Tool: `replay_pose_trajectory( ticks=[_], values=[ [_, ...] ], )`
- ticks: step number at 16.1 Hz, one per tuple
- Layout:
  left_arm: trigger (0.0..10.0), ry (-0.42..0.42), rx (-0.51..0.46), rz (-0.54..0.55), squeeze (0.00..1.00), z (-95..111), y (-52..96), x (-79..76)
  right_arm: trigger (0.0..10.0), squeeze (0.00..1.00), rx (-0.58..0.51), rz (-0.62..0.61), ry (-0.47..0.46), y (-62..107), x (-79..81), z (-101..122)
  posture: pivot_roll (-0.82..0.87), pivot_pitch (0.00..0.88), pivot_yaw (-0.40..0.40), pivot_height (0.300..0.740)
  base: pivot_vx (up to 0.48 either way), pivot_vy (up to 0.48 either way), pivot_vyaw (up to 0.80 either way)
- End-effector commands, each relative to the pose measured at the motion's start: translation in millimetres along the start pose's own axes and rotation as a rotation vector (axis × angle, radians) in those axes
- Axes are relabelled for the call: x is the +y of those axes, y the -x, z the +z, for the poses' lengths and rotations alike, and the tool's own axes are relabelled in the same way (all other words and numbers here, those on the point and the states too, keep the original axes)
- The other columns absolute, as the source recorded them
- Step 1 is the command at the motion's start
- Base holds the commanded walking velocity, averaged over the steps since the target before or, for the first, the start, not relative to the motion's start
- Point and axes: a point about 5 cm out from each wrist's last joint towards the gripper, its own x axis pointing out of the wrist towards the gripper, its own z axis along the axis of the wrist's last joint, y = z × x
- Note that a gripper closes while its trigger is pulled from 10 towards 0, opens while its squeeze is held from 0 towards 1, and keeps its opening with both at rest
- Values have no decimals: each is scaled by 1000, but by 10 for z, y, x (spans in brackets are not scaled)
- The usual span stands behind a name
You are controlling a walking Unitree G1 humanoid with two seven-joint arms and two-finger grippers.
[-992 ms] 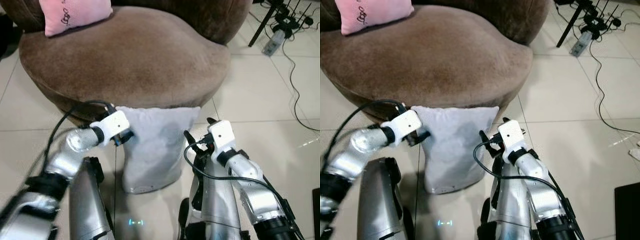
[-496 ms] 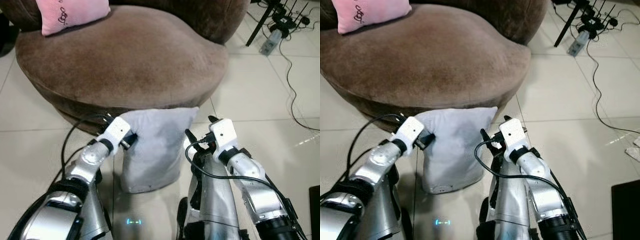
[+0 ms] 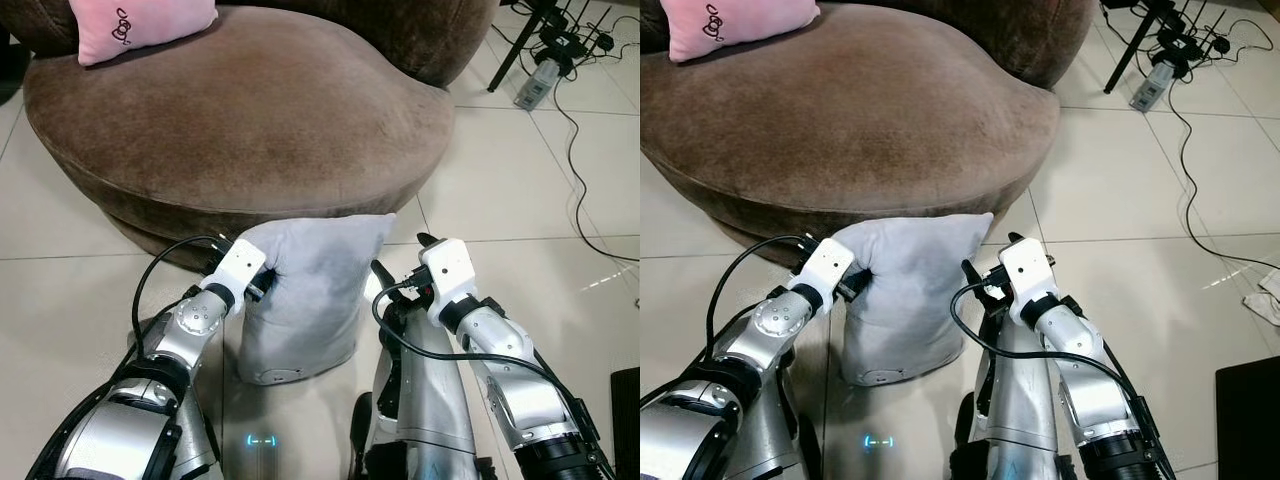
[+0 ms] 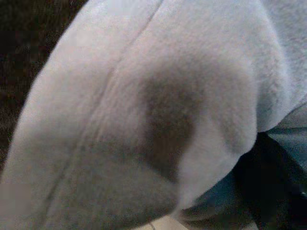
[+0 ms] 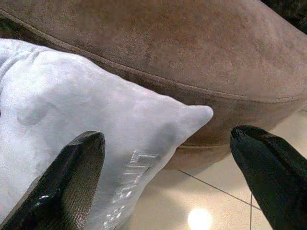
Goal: Move the pillow to the sofa from floor
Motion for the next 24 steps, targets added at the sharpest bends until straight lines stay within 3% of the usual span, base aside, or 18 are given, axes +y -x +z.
replay_pose_trajectory(
  ticks=[1, 4, 10, 13, 15, 18, 24],
  values=[
    [0, 34, 17, -2, 0, -42, 0, -76, 10000, 0, 24, -17, -4, 65, -55, -46, -137, 248, -197, 416, 0, 0, 0],
    [0, 144, -21, 38, 0, 4, -18, -86, 10000, 4, 27, -13, -1, 71, -68, -47, -140, 247, -204, 416, 0, 0, 0],
    [0, 271, -94, 54, 0, 111, -50, -91, 10000, 0, 32, -11, 5, 74, -82, -42, -140, 240, -210, 416, 0, 0, 0],
    [0, 287, -132, 80, 0, 183, -70, -94, 10000, 4, 34, -10, 9, 67, -87, -42, -138, 236, -212, 416, 0, 0, 0],
    [0, 333, -244, 58, 0, 375, -105, -157, 10000, 0, 35, -10, 10, 64, -89, -45, -135, 231, -211, 416, 0, 0, 0],
    [0, 325, -368, 40, 0, 610, -125, -158, 10000, 8, 37, -8, 8, 60, -82, -50, -129, 231, -209, 416, 0, 0, 0],
    [0, 319, -713, 90, 0, 1371, -55, 161, 10000, 4, 37, -6, 4, 22, -59, -60, -111, 231, -205, 416, 0, 0, 0]
  ],
)
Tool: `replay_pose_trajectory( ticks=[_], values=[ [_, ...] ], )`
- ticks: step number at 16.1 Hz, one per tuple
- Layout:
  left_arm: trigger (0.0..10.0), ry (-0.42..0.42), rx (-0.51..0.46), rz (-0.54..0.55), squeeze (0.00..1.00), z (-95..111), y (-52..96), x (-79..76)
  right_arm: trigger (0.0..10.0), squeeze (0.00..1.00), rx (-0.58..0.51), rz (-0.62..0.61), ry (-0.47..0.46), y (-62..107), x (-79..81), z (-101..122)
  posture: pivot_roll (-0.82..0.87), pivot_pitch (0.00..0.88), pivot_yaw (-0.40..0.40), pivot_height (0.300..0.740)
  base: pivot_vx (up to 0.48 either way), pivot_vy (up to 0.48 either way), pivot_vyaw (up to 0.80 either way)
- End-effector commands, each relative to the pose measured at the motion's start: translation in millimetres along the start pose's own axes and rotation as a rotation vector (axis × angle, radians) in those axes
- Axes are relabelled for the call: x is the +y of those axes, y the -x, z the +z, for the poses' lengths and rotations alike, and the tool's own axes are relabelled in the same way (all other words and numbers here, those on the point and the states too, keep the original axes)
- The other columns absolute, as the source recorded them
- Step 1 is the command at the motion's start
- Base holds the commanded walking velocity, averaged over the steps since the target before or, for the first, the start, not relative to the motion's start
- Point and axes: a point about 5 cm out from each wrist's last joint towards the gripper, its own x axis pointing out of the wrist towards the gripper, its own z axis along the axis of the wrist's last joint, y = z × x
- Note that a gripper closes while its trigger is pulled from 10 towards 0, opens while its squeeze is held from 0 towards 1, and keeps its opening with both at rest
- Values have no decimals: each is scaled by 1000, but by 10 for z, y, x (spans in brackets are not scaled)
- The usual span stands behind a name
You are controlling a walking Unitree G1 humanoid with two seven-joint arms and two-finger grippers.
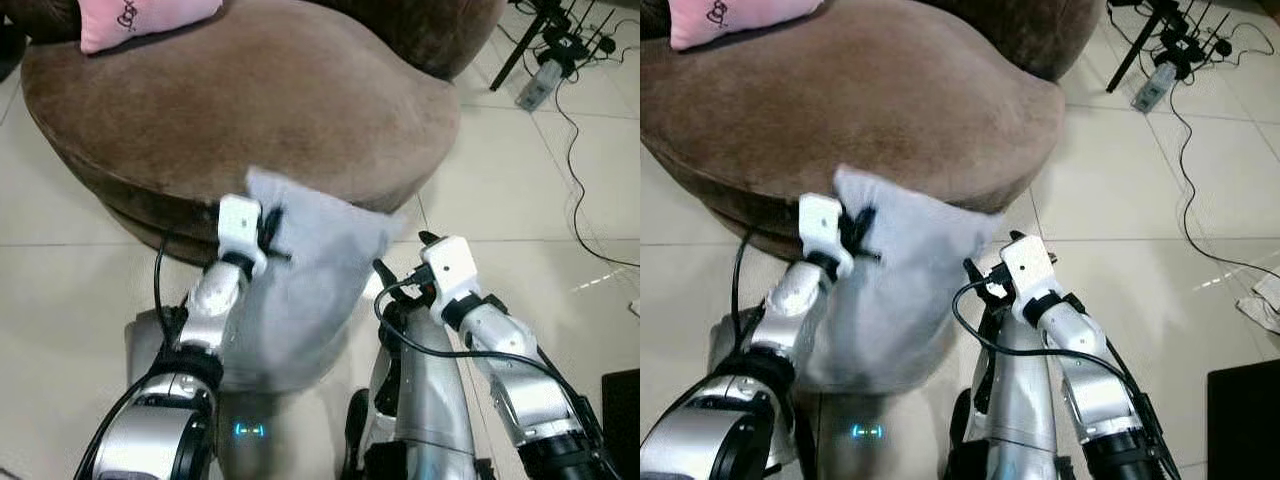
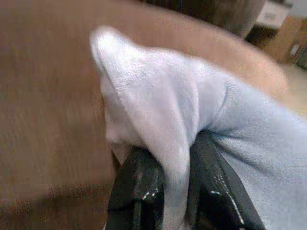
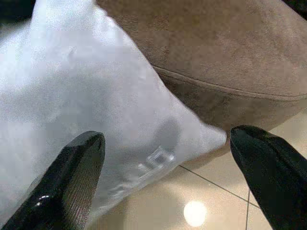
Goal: Move the pillow to the sofa from floor
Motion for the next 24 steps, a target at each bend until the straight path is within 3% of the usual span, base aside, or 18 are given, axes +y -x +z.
replay_pose_trajectory(
  ticks=[1, 4, 11, 21, 24],
  values=[
    [0, -33, -311, -35, 0, 739, -292, -52, 10000, 0, 18, -8, -5, 16, -19, -51, -107, 231, -204, 416, 0, 0, 0],
    [0, -40, -381, -51, 0, 962, -313, -50, 10000, 8, 25, -7, -3, 2, -6, -61, -103, 233, -201, 416, 0, 0, 0],
    [0, -53, -448, -45, 0, 1242, -293, 2, 10000, 24, 25, -10, -17, -9, -14, -66, -104, 235, -202, 416, 0, 0, 0],
    [0, -81, -402, -63, 0, 1215, -234, -6, 10000, 43, 43, -17, -26, -44, -26, -109, -84, 221, -199, 504, 0, 0, 0],
    [0, -108, -374, -76, 0, 1154, -209, -11, 10000, 71, -10, -27, -51, -62, -74, 10, -81, 210, -196, 538, 0, 0, 0]
  ],
)
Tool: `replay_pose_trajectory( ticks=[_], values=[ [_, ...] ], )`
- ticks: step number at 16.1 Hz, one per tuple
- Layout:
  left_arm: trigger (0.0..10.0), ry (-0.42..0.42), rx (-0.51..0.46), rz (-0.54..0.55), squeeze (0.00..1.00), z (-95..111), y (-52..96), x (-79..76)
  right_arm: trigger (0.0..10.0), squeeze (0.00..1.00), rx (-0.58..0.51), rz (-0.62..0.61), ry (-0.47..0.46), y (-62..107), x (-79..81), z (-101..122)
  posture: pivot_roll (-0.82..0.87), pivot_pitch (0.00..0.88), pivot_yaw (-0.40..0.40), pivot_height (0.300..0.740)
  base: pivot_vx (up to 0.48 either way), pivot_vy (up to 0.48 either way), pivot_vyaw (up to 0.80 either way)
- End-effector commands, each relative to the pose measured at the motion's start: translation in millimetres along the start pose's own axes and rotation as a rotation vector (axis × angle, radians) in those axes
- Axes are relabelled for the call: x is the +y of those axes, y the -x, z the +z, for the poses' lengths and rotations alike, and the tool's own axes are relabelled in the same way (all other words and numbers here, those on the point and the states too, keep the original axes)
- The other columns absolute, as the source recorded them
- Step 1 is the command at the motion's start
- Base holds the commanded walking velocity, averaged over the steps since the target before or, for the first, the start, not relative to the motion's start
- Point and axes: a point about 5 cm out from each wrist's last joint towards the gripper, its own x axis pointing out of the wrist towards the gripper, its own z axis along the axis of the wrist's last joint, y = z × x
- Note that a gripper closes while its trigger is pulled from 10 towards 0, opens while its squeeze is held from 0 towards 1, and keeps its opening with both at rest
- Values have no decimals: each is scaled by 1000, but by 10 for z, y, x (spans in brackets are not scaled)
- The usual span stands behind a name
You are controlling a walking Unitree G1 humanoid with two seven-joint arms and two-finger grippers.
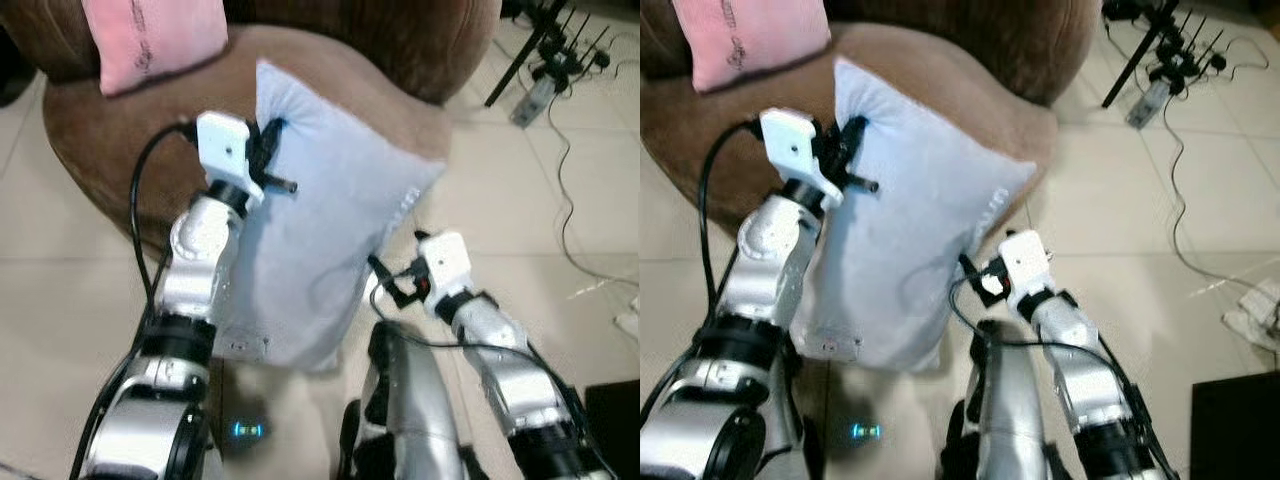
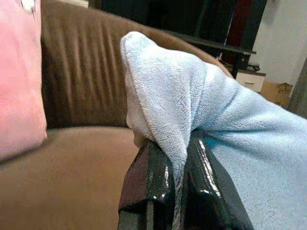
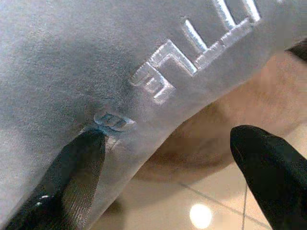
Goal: Move the pillow to the sofa from floor
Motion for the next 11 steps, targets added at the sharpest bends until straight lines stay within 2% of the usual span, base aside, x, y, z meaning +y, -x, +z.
replay_pose_trajectory(
  ticks=[1, 6, 11],
  values=[
    [0, -34, -91, -25, 0, 195, -67, -38, 10000, 82, -7, -10, 12, 28, -80, 29, -80, 200, -196, 548, 0, 0, 0],
    [0, -71, -62, -11, 0, 151, -73, 25, 10000, 114, -40, 13, 61, 36, -265, 253, -85, 190, -198, 597, 0, 0, 0],
    [0, -135, -46, -20, 0, 144, -96, 30, 10000, 137, -30, 3, 20, 48, -277, 262, -93, 189, -193, 655, 0, 0, 0]
  ],
)
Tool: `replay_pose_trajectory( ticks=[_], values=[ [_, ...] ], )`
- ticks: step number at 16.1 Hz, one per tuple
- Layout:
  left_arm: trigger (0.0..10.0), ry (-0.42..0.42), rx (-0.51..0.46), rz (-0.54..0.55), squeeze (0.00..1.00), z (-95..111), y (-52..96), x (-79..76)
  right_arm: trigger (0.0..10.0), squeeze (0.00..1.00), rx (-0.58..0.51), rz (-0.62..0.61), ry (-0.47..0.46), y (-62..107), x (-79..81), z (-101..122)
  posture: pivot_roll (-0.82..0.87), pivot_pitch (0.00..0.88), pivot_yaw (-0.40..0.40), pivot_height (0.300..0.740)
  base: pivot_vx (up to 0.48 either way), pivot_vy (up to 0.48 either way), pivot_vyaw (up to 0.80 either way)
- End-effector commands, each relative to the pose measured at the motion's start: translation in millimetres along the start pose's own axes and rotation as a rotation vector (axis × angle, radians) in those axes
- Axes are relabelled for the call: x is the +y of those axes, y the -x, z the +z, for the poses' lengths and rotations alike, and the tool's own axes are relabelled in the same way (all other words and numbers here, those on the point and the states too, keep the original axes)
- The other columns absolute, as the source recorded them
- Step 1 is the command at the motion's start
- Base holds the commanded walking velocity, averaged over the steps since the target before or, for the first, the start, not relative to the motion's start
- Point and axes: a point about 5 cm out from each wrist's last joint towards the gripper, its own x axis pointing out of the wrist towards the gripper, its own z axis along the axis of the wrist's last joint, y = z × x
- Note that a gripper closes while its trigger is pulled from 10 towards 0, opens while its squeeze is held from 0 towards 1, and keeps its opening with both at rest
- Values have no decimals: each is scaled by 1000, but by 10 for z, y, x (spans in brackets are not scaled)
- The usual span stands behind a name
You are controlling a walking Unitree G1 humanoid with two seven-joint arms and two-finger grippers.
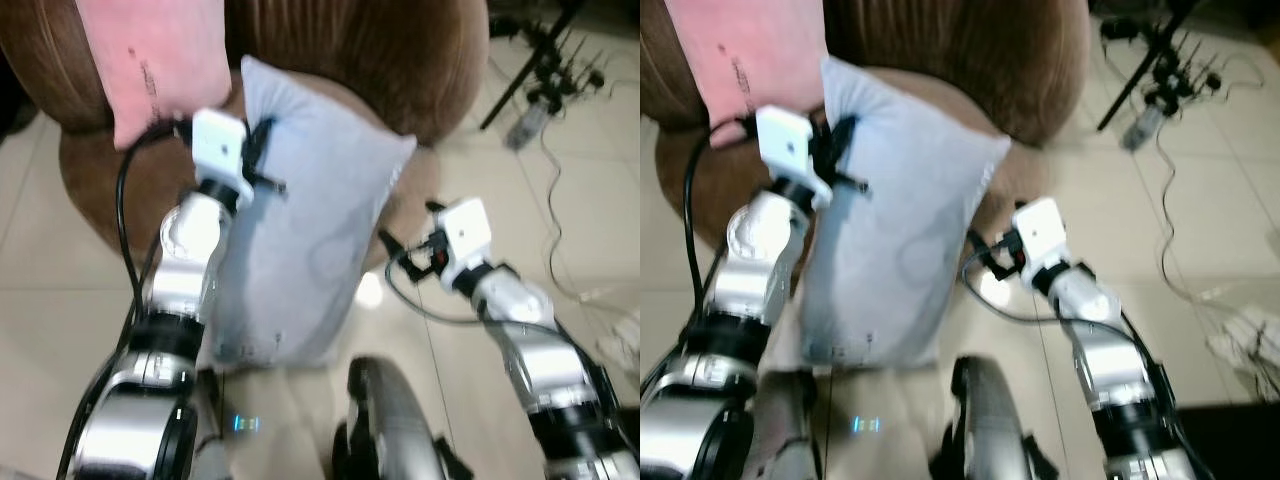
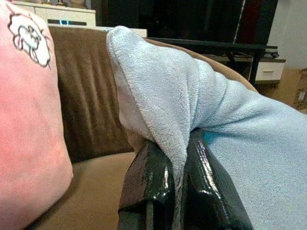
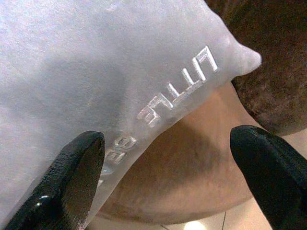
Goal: Move the pillow to the sofa from floor
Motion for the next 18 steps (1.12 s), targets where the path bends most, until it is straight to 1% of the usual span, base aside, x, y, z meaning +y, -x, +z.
replay_pose_trajectory(
  ticks=[1, 2, 4, 5, 7, 9, 12, 13, 14, 18],
  values=[
    [0, -29, -93, -22, 0, 191, -107, -54, 10000, 149, 17, -23, -24, 56, -39, -45, -92, 189, -193, 665, 0, 0, 0],
    [0, -39, -94, -39, 0, 194, -108, -81, 10000, 173, 25, -26, -44, 51, -8, -72, -92, 192, -188, 675, 0, 0, 0],
    [0, -49, -92, -52, 0, 191, -107, -106, 10000, 180, 33, -30, -61, 46, 23, -101, -91, 194, -185, 685, 0, 0, 0],
    [0, -54, -86, -60, 0, 184, -105, -117, 10000, 188, 42, -28, -75, 38, 69, -135, -90, 195, -182, 694, 0, 0, 0],
    [0, -50, -83, -70, 0, 185, -105, -131, 10000, 192, 51, -23, -93, 24, 139, -173, -88, 198, -177, 719, 0, 0, 0],
    [0, -40, -91, -80, 0, 209, -112, -150, 10000, 196, 54, -30, -102, 16, 152, -186, -86, 199, -176, 738, 0, 0, 0],
    [0, -58, -94, -118, 0, 227, -114, -219, 10000, 200, 54, -42, -107, 1, 146, -194, -84, 200, -175, 740, 0, 0, 0],
    [0, -47, -103, -150, 0, 235, -111, -265, 10000, 196, 55, -43, -106, 2, 147, -198, -84, 200, -173, 740, 0, 0, 0],
    [0, -52, -103, -155, 0, 237, -107, -281, 10000, 200, 59, -47, -103, -1, 145, -206, -84, 200, -173, 740, 0, 0, 0],
    [0, -36, -84, -123, 0, 202, -99, -237, 10000, 196, 63, -57, -103, -7, 144, -218, -84, 200, -171, 740, 0, 0, 0]
  ],
)
